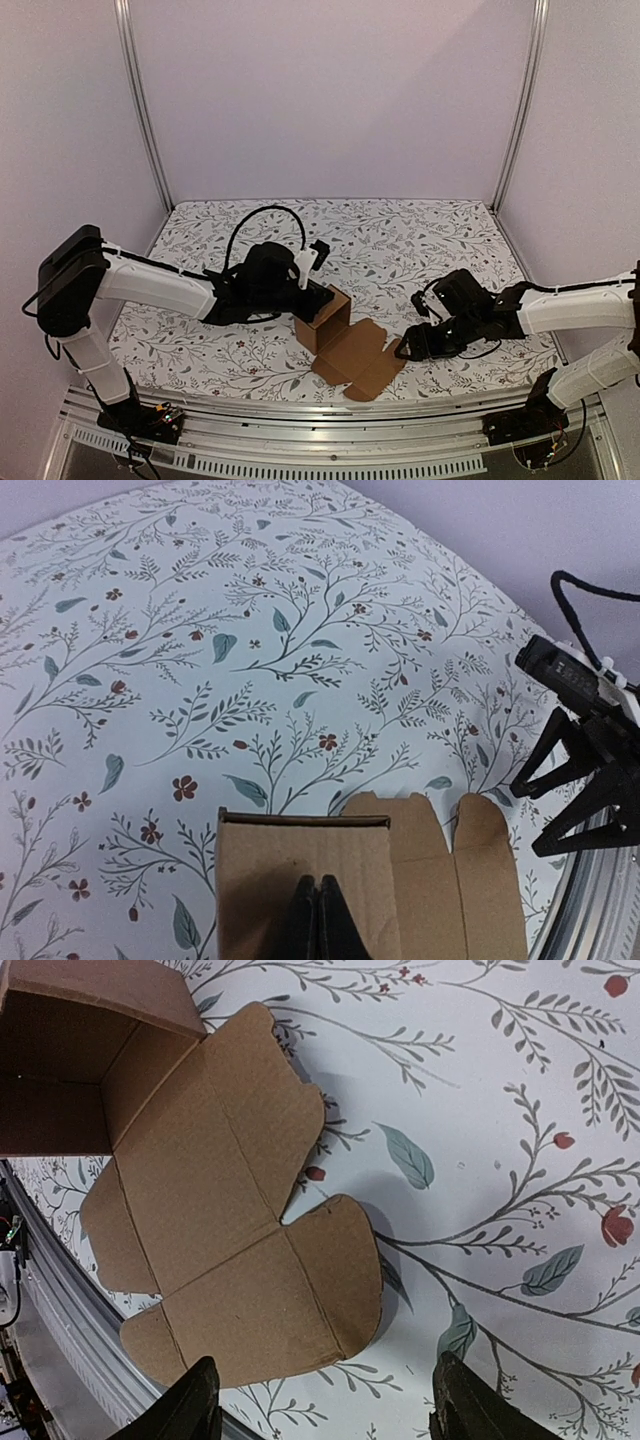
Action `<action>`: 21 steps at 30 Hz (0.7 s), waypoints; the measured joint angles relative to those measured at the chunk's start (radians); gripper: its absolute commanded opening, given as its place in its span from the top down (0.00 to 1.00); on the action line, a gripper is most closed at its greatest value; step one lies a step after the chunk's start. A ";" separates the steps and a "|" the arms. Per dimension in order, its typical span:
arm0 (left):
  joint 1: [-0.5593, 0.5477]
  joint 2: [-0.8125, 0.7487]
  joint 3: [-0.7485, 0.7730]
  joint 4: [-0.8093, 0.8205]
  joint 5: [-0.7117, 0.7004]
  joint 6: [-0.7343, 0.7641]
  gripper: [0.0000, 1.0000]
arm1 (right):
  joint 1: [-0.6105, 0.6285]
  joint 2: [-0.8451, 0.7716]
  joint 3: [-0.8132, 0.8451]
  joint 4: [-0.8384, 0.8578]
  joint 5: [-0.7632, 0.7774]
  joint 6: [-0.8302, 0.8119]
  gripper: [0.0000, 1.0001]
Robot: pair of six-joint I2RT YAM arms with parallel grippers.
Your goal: Fold the paper box
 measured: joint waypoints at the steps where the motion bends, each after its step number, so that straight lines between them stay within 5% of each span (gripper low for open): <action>1: 0.000 -0.002 -0.003 0.001 0.000 -0.002 1.00 | -0.003 0.008 -0.006 0.017 -0.011 0.008 0.29; 21: -0.002 -0.008 -0.013 0.011 -0.001 -0.023 1.00 | -0.048 0.103 -0.177 0.491 -0.203 0.101 0.33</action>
